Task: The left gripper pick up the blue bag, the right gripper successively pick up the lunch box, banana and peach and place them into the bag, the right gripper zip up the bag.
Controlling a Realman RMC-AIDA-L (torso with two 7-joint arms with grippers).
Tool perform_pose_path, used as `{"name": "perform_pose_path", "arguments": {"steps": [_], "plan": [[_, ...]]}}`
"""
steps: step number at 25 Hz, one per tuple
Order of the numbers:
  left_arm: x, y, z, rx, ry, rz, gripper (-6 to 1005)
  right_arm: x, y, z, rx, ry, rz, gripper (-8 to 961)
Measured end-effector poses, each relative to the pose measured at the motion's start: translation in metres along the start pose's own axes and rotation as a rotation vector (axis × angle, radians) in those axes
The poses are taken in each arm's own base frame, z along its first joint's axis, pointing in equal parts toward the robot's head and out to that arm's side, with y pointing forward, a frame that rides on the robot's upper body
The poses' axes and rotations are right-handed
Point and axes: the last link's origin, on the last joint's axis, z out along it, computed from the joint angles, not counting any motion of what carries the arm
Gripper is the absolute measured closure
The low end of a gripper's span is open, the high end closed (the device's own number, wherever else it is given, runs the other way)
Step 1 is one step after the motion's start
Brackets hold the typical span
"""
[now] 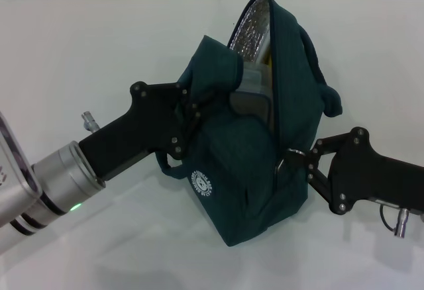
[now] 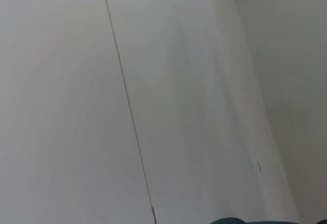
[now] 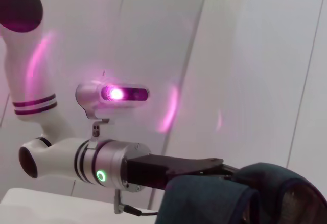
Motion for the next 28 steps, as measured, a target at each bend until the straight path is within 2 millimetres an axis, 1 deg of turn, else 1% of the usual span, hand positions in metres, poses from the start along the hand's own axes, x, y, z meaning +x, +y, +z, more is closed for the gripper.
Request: {"name": "perform_pose_path", "arguments": {"steps": [9,14,20,25,28], "plan": [[0.002,0.003,-0.002,0.038,0.027,-0.007,853,-0.001,0.002,0.001,-0.019,-0.004,-0.003,939],[0.005,0.006,-0.003,0.0,0.047,-0.063,842,0.0,0.005,0.002,-0.033,-0.004,-0.002,939],[0.013,0.0,-0.004,-0.034,0.076,-0.222,655,-0.001,0.005,0.004,-0.041,-0.01,-0.004,939],[0.015,-0.002,-0.003,-0.036,0.091,-0.291,409,-0.002,0.005,0.005,-0.05,-0.014,-0.006,939],[0.017,-0.007,-0.001,-0.025,0.102,-0.35,178,-0.002,0.005,0.005,-0.051,-0.015,-0.006,939]]}}
